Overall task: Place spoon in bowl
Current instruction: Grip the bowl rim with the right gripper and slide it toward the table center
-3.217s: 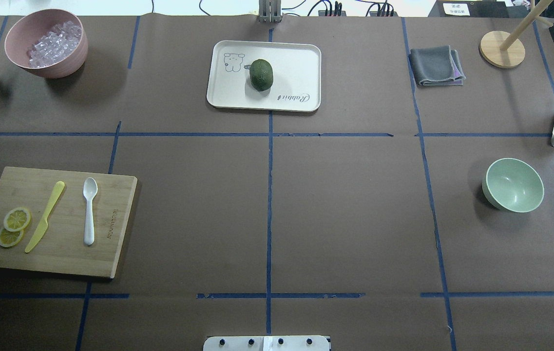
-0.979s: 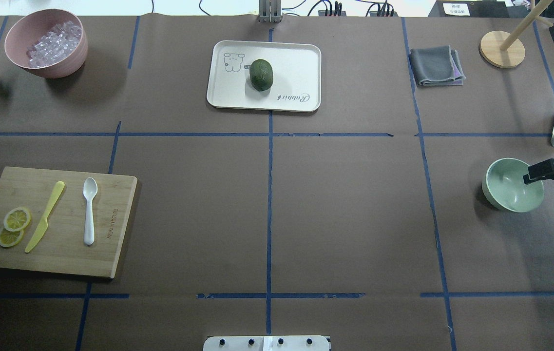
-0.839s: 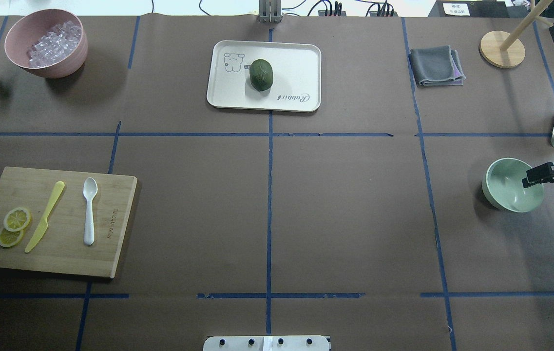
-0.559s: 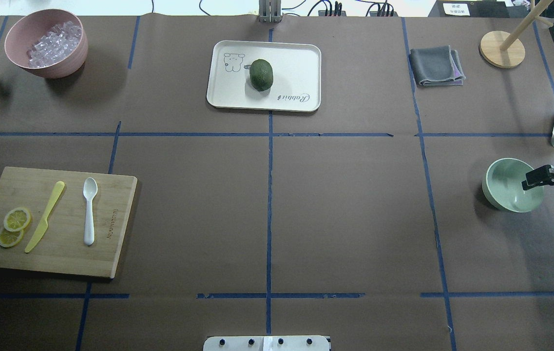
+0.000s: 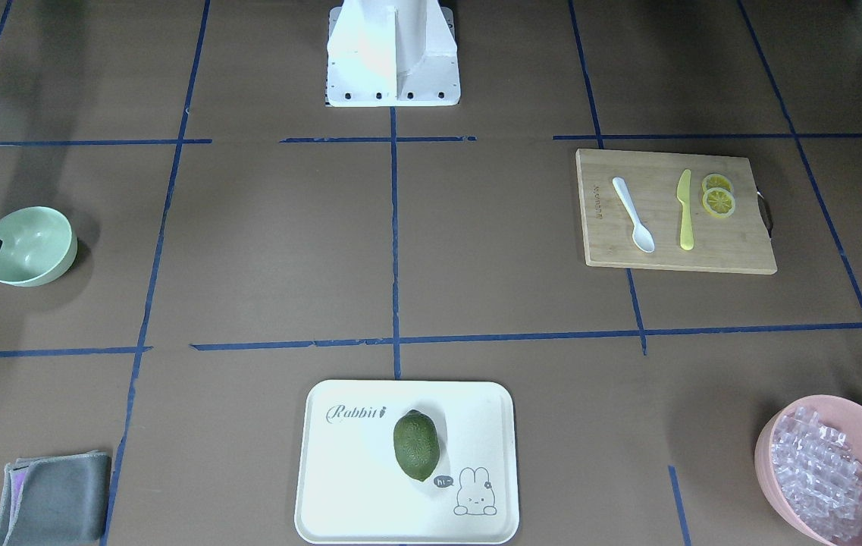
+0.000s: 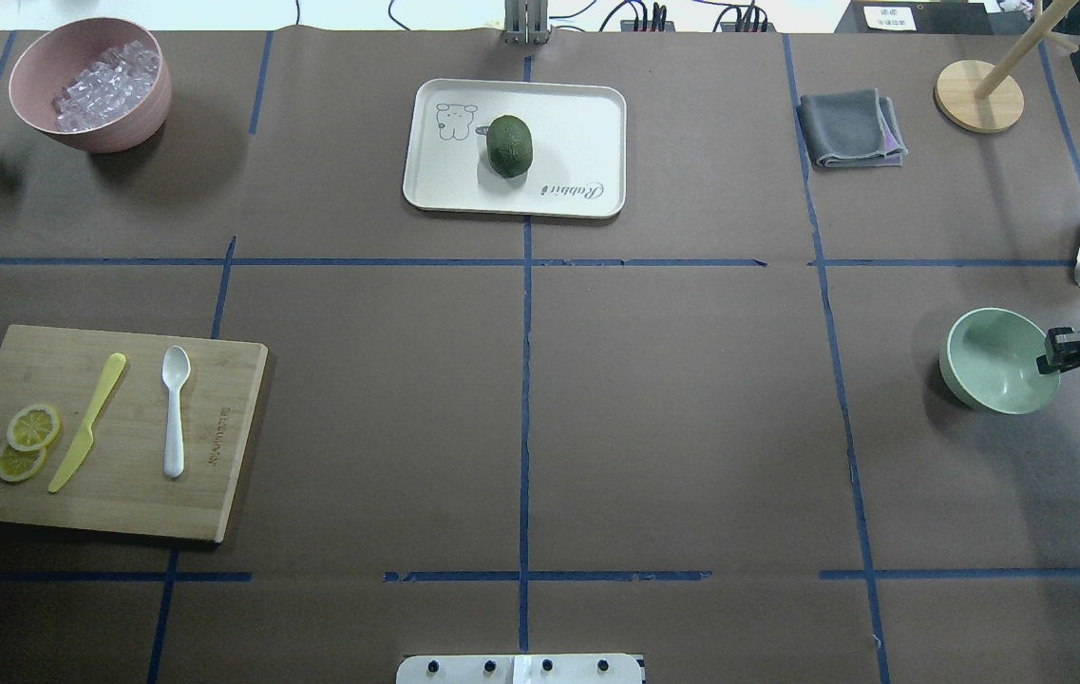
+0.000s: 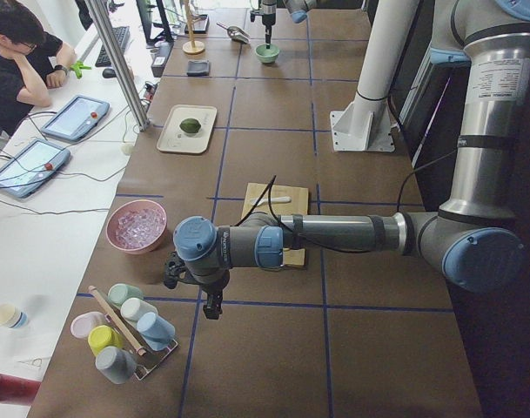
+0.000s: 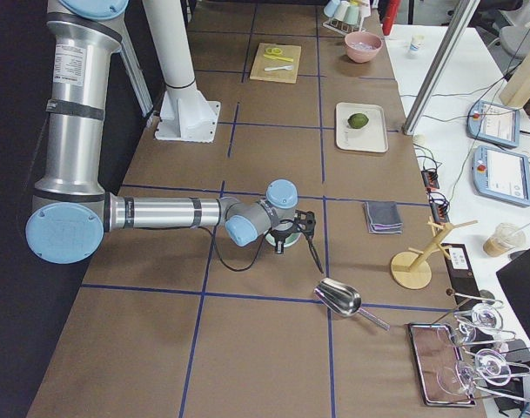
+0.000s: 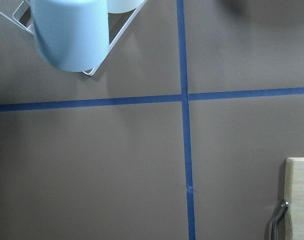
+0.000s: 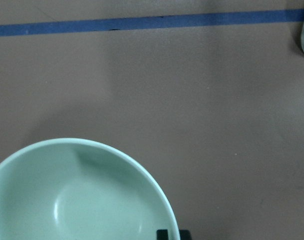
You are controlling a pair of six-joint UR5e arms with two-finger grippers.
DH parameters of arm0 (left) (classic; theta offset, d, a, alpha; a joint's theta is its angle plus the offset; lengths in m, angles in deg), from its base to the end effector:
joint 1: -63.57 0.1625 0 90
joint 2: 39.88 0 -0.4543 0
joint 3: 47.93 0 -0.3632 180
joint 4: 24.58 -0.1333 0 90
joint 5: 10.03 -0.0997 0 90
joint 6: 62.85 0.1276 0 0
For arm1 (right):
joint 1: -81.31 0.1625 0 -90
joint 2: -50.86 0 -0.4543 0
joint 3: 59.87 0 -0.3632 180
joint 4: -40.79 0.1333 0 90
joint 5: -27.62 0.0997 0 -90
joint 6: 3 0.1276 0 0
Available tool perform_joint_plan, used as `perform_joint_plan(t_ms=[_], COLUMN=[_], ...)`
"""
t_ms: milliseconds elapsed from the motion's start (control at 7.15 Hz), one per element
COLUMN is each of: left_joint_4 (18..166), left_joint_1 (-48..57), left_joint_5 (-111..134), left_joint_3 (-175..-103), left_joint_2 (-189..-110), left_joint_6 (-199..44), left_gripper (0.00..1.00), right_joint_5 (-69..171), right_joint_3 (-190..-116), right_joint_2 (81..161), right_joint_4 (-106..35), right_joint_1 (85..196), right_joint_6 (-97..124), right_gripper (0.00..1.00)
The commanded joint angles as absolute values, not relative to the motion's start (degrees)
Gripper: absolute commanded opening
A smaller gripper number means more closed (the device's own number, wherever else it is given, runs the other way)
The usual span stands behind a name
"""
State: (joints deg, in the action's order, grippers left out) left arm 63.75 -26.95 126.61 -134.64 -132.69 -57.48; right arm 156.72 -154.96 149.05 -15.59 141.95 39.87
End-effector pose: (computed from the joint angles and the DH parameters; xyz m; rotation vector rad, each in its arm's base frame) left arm -0.0449 -0.4814 0.7106 0.0064 0.8148 0.0646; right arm -0.1668 -0.4043 0.6665 0.0208 -0.8384 0.0401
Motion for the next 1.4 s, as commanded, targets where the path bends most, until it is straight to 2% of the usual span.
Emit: perform_joint_plan(t_ms=[0, 280, 420, 699, 839, 979, 1259], left_joint_4=[63.75, 63.75, 63.75, 63.75, 63.75, 63.75, 63.75], left_joint_1=[-26.95, -26.87, -26.87, -26.87, -26.87, -26.78, -26.78], left_joint_5=[126.64, 126.55, 126.55, 126.64, 126.64, 126.64, 126.55], left_joint_3=[-134.76, -134.50, -134.41, -134.33, -134.32, -134.32, -134.41], left_joint_2=[-132.69, -132.69, -132.69, -132.60, -132.60, -132.60, -132.60], left_joint_6=[-57.58, -57.75, -57.75, -57.75, -57.75, -57.75, -57.75], left_gripper=[1.00, 1.00, 1.00, 1.00, 1.00, 1.00, 1.00], right_joint_5=[158.39, 159.81, 158.42, 146.61, 138.10, 133.49, 130.73], right_joint_3=[-164.48, -173.21, -176.21, -177.81, -175.82, -170.84, -165.18], right_joint_2=[150.43, 146.52, 141.27, 121.01, 114.99, 109.28, 106.32], right_joint_4=[-15.54, -17.90, -24.70, -47.86, -49.54, -49.47, -49.29], right_joint_1=[142.04, 140.21, 134.54, 123.65, 114.19, 110.35, 106.72], right_joint_6=[47.12, 60.04, 63.76, 70.53, 78.57, 82.57, 83.75], right_gripper=[0.00, 0.00, 0.00, 0.00, 0.00, 0.00, 0.00])
